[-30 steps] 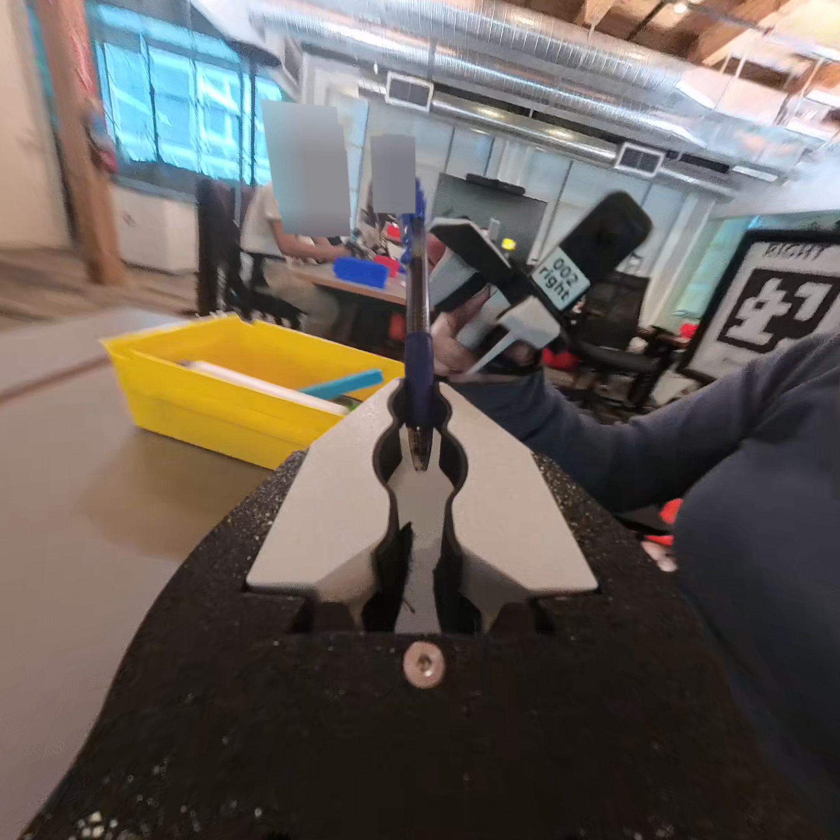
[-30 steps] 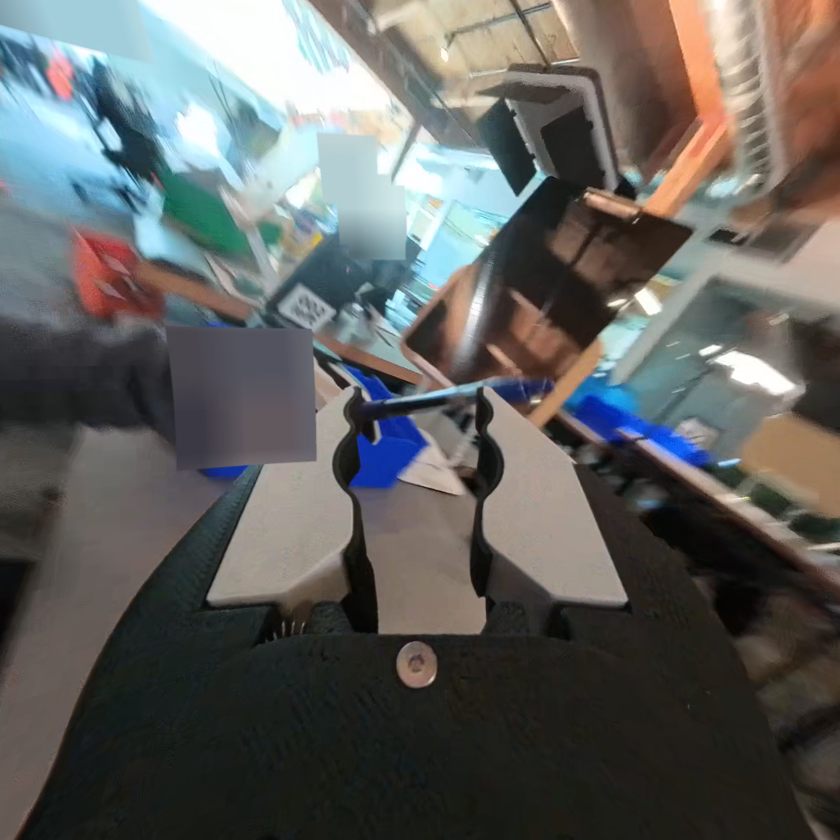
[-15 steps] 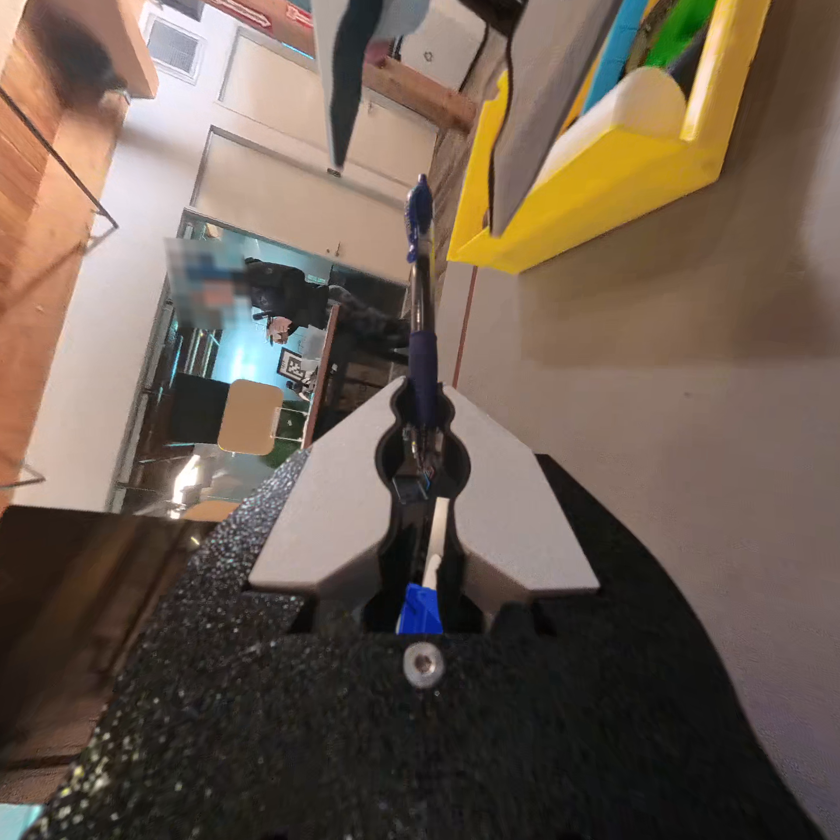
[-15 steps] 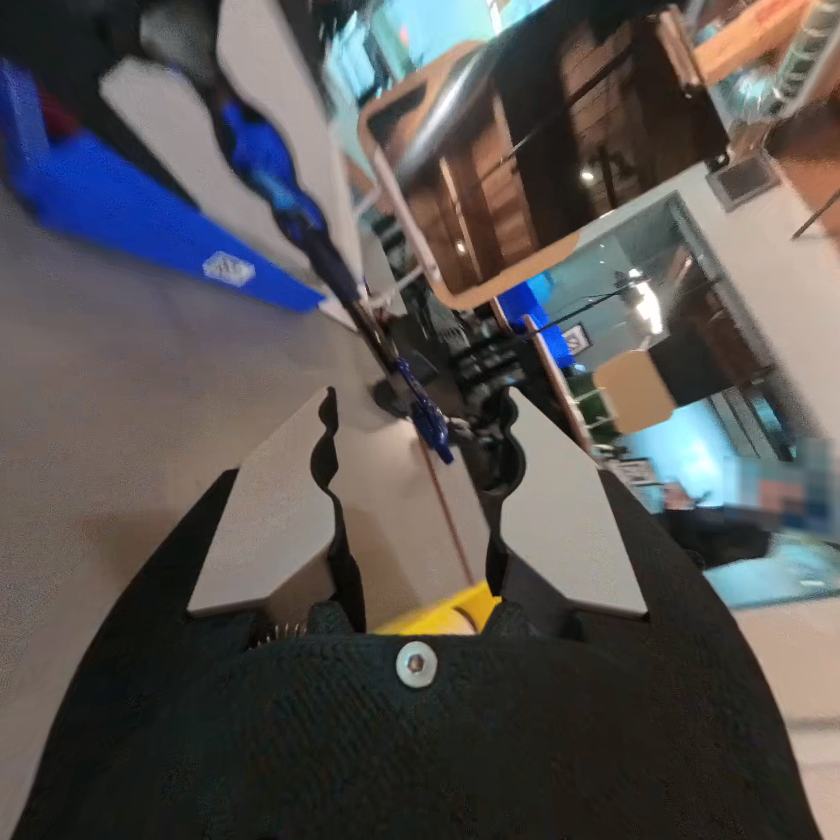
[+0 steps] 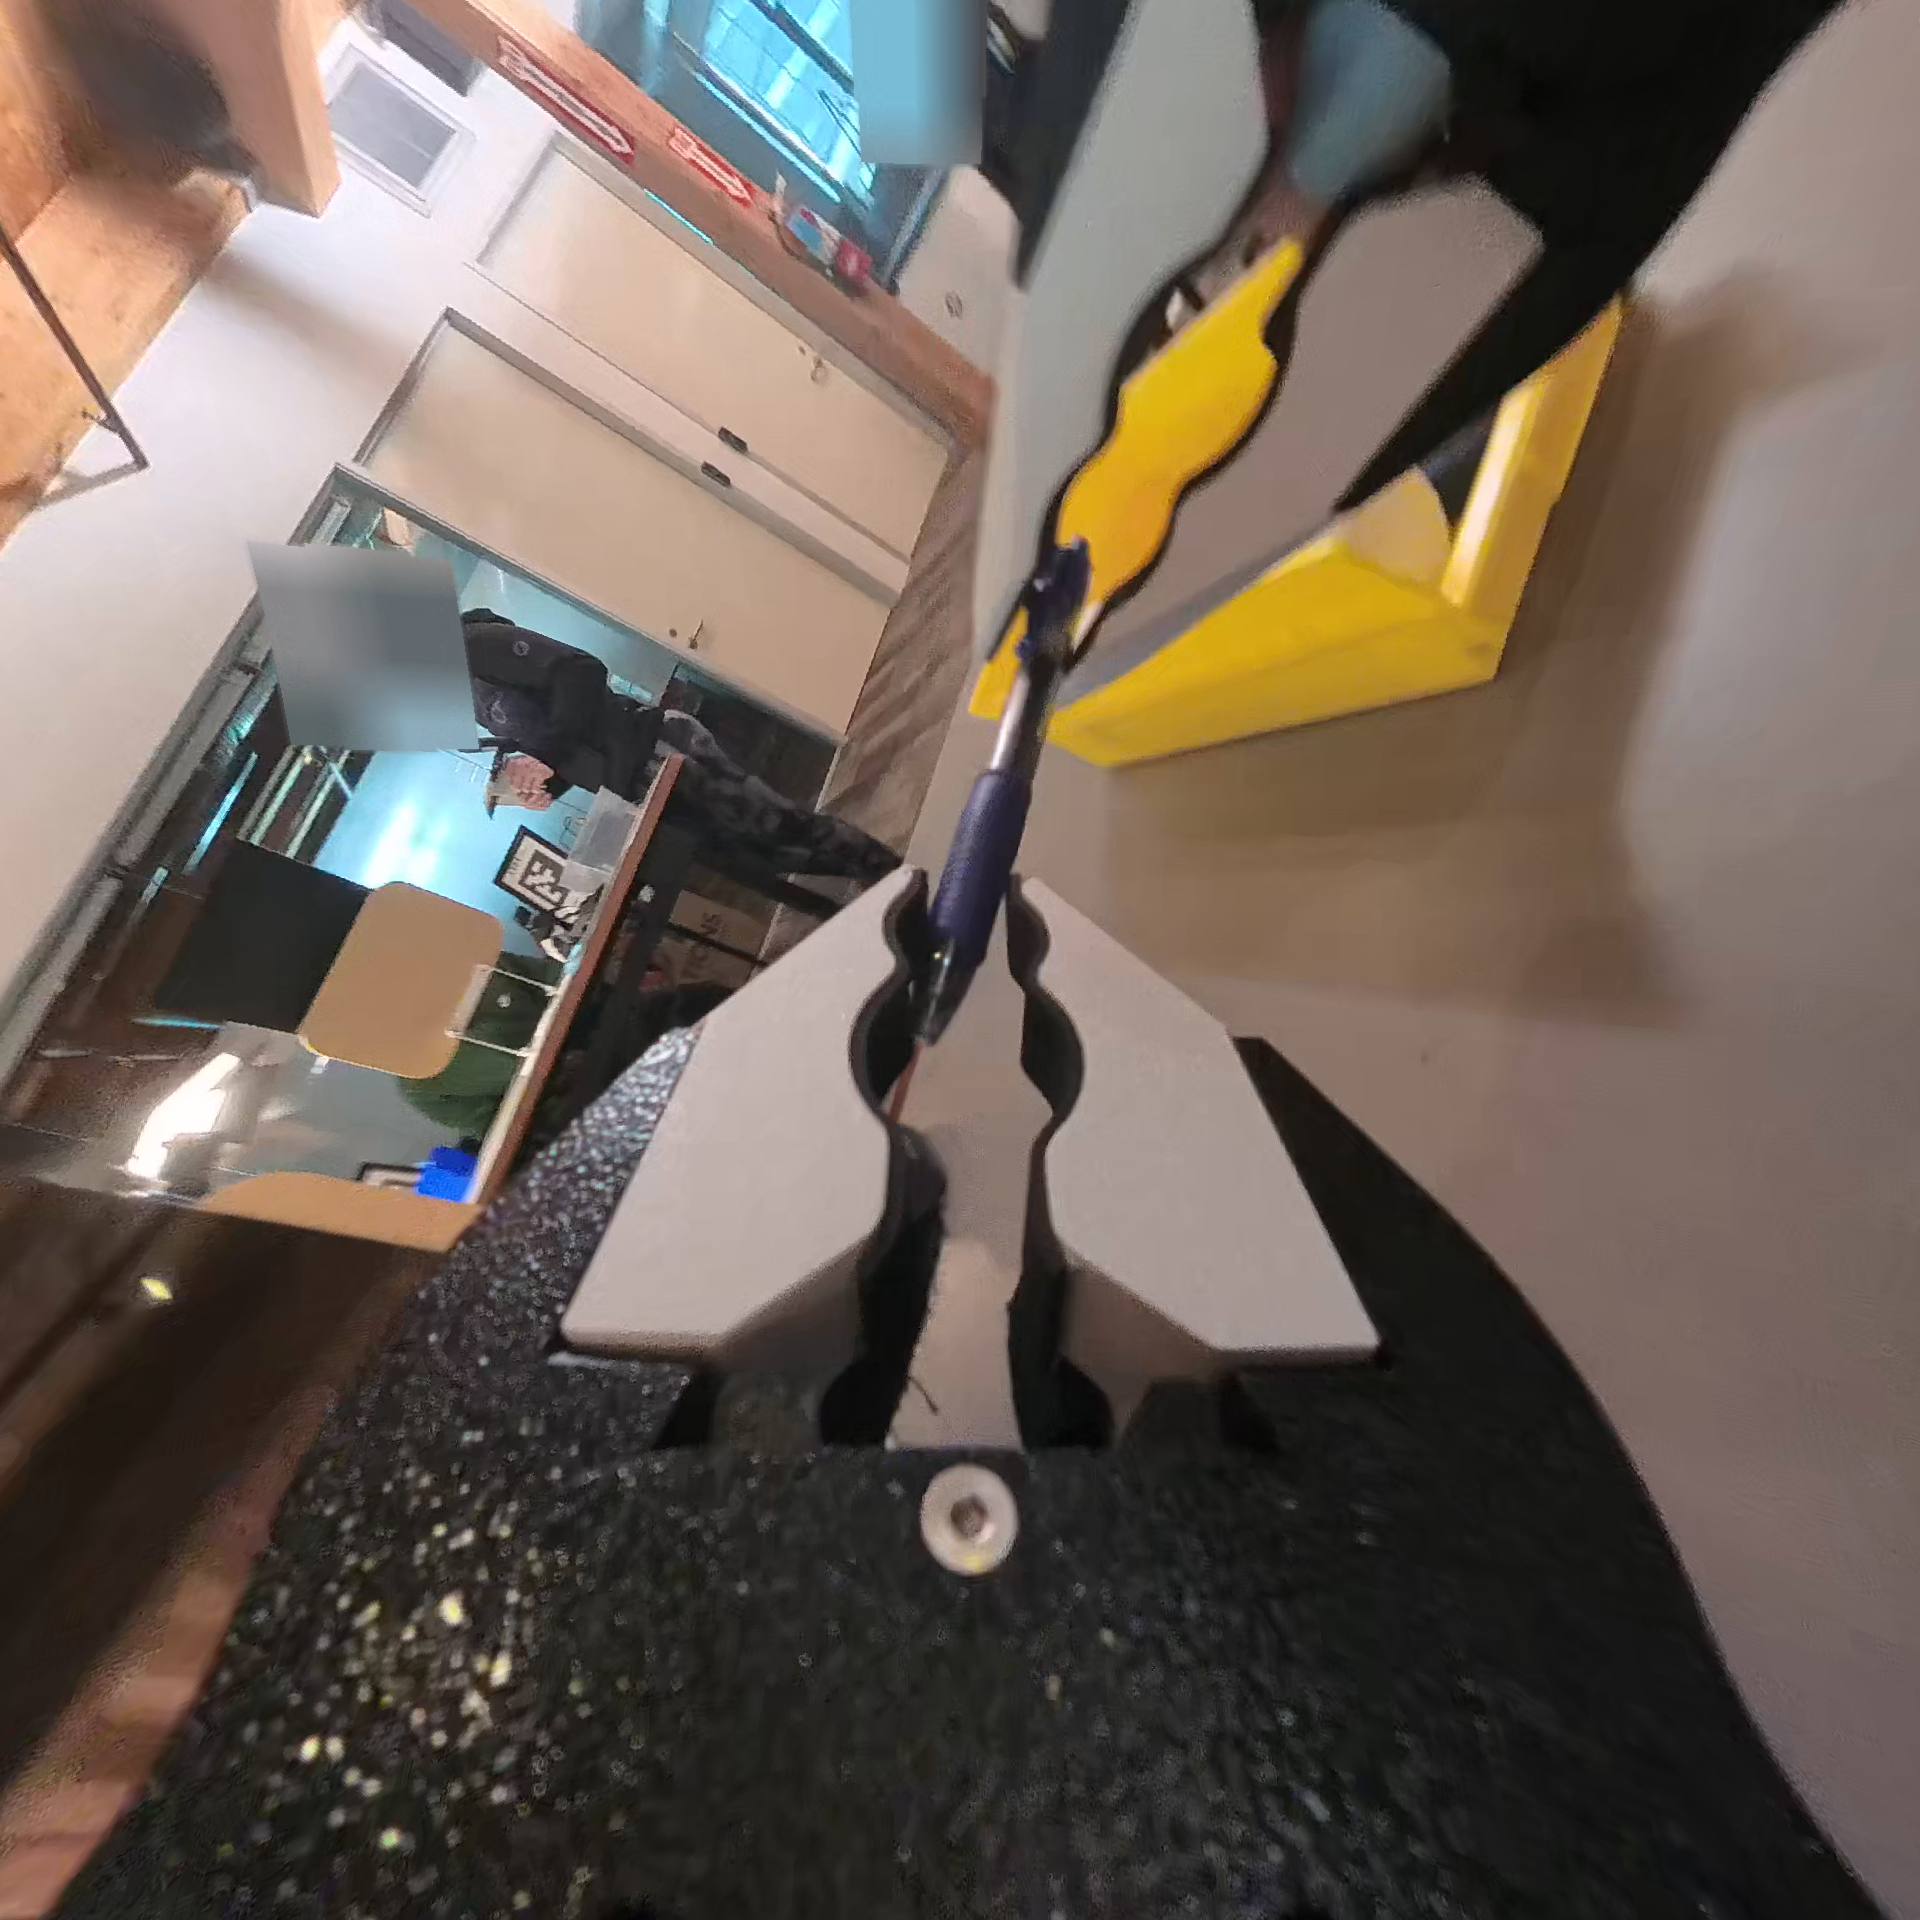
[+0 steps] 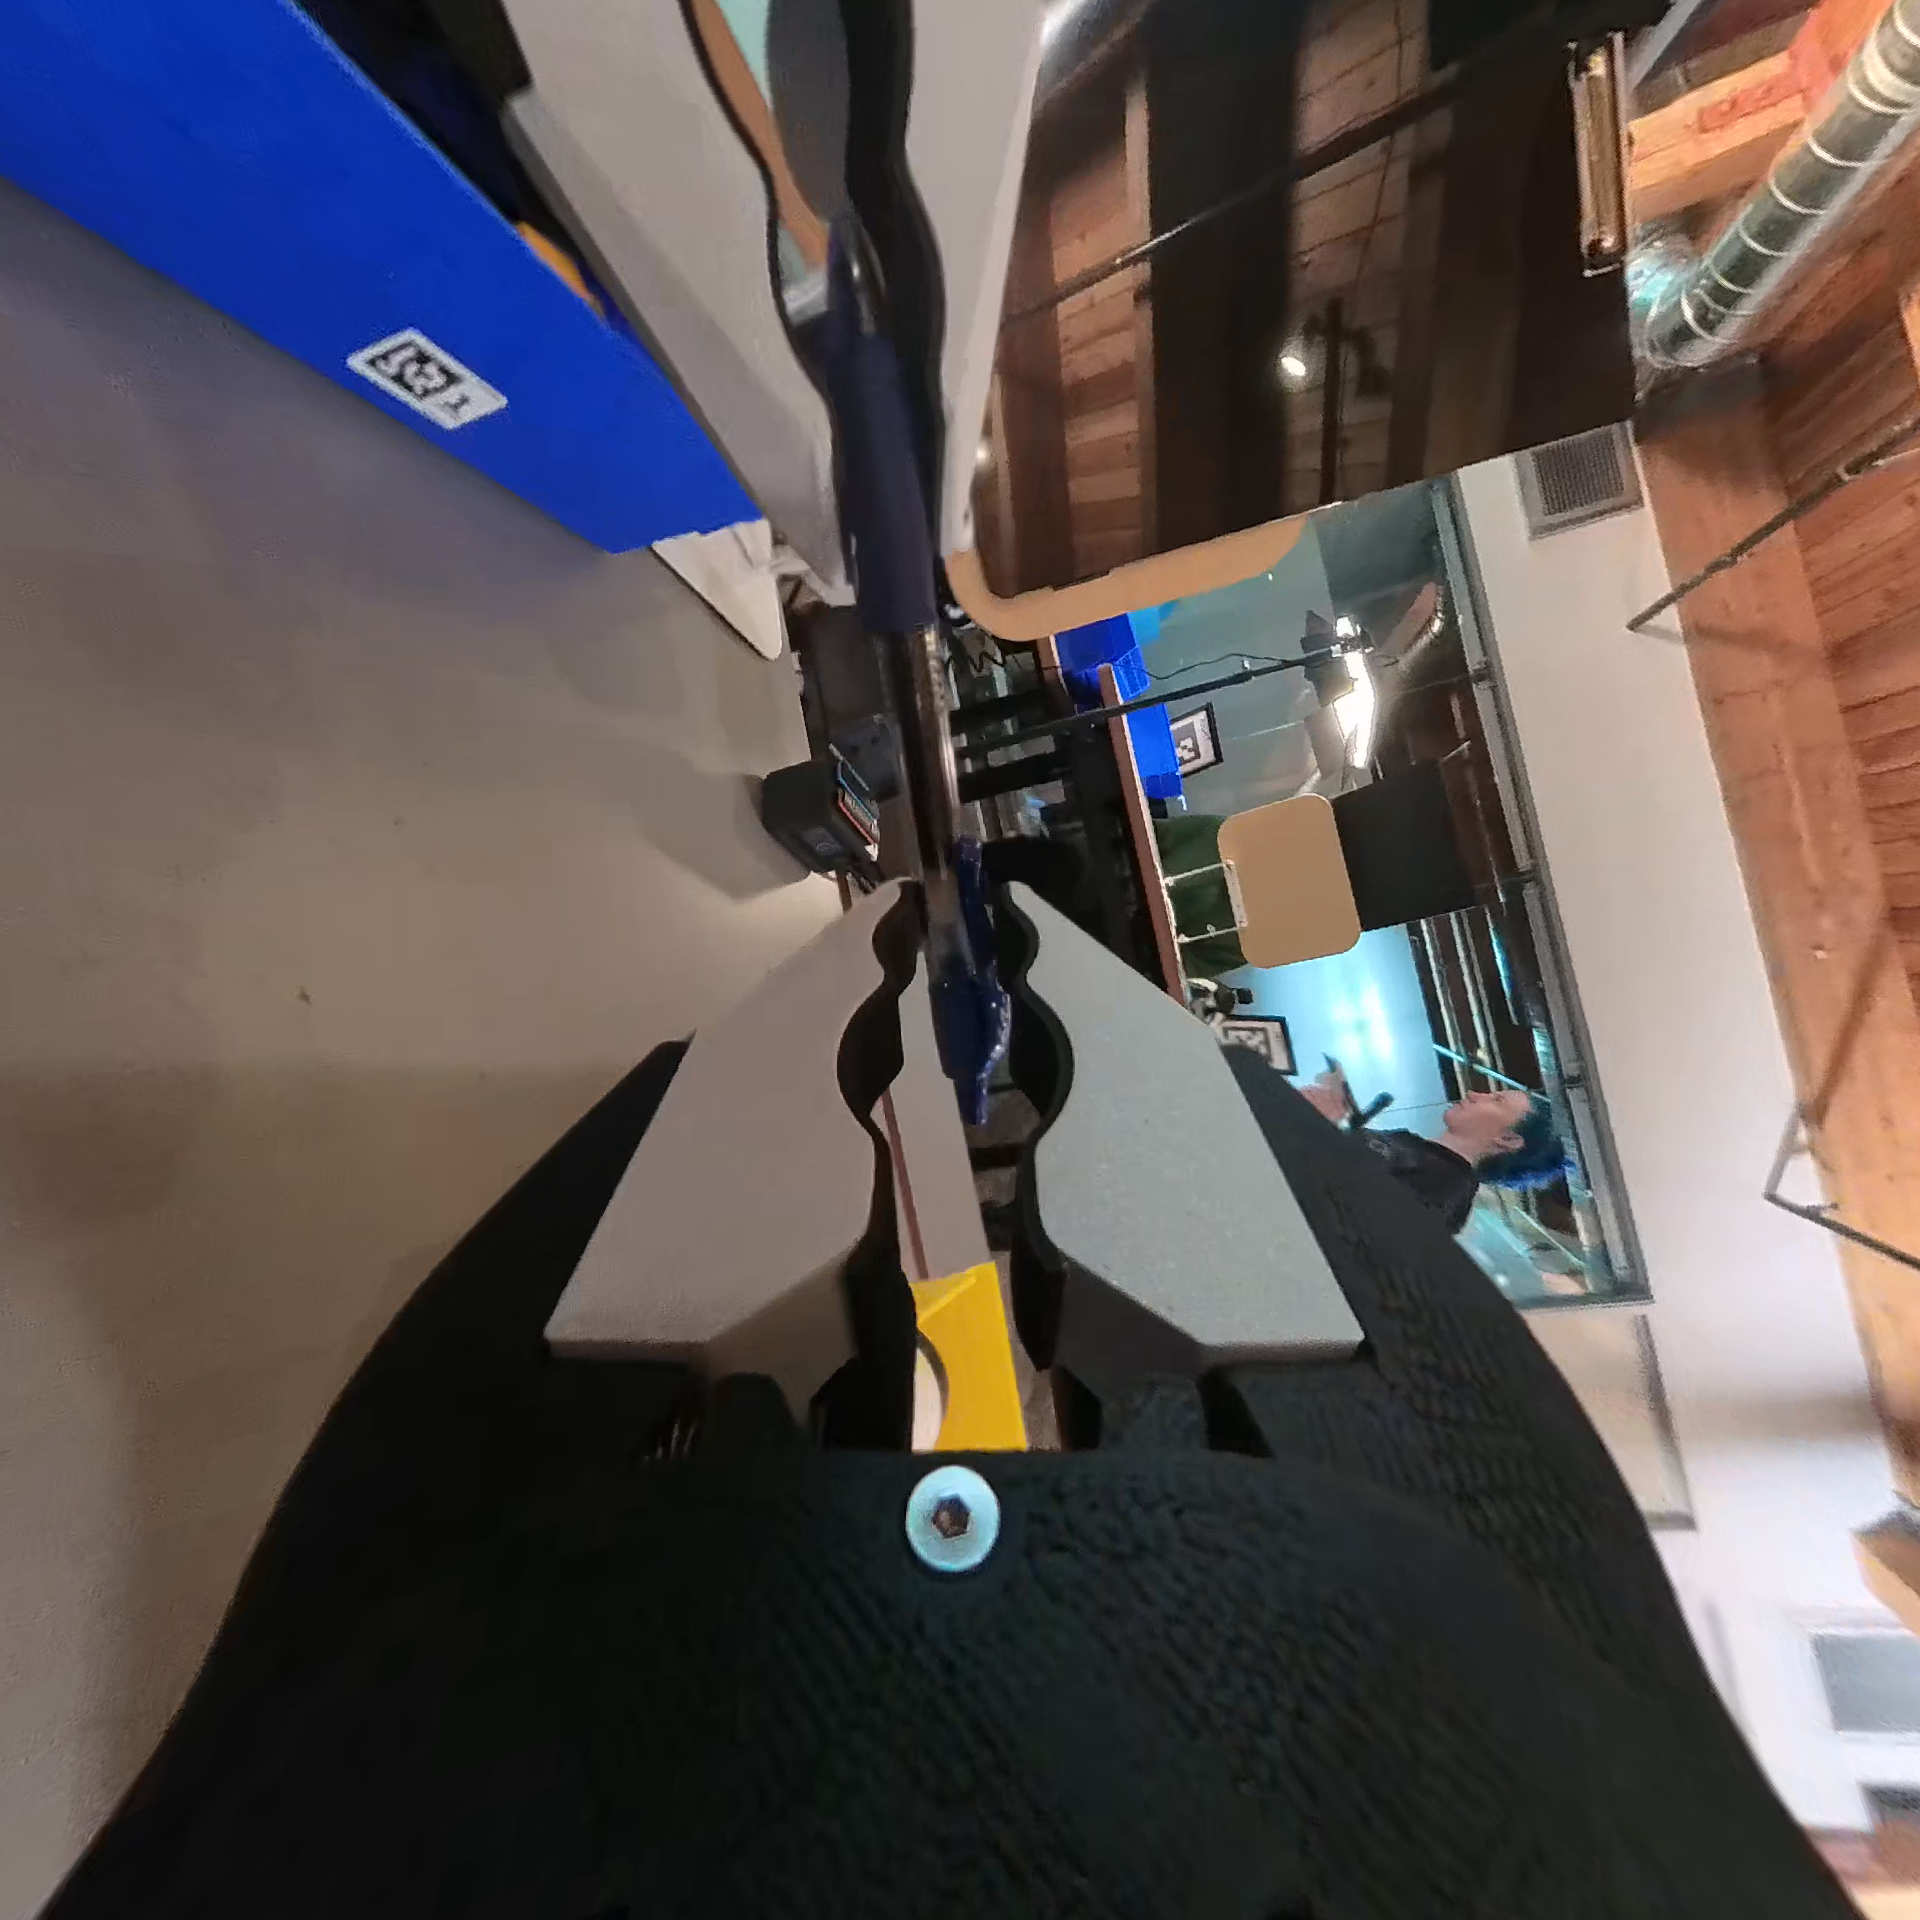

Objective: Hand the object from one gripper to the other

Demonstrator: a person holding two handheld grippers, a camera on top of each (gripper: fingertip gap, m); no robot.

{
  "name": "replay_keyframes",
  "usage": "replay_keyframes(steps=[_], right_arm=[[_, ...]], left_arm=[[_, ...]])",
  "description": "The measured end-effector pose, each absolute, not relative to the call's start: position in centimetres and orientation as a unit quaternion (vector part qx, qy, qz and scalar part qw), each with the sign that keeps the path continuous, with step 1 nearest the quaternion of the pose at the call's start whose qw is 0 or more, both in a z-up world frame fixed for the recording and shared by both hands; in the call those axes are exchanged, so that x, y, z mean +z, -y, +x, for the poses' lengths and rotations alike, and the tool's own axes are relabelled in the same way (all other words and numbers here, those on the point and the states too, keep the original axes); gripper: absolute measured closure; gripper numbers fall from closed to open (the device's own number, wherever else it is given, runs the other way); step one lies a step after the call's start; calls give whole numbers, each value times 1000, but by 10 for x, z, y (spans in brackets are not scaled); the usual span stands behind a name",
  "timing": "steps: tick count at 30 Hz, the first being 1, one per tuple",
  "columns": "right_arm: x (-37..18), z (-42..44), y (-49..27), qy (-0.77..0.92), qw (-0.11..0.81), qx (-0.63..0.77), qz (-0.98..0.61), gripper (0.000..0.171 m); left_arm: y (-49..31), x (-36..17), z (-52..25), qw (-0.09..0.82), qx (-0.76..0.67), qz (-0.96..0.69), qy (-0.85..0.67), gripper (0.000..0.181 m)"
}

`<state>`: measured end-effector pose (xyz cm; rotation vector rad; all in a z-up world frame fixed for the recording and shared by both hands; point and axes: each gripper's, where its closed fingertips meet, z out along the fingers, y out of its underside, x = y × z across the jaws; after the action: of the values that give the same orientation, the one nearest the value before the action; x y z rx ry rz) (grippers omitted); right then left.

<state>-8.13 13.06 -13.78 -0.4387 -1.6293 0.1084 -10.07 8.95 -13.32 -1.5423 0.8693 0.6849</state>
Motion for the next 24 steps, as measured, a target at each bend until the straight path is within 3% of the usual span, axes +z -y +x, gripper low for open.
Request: replay_keyframes(steps=[4,8,16,24], right_arm=[[-128,-84,-129,691,661,152,-249,160],[-121,-87,-112,658,590,346,-316,160],[-120,-78,-65,607,293,639,-370,161],[-125,-71,-52,611,204,669,-370,161]], left_arm=[[-86,-113,-107,652,197,-672,-291,130],[-82,-97,-102,716,31,-663,-217,123],[-76,-90,-68,730,-189,-623,-207,154],[-69,-79,-68,743,-221,-601,-195,153]])
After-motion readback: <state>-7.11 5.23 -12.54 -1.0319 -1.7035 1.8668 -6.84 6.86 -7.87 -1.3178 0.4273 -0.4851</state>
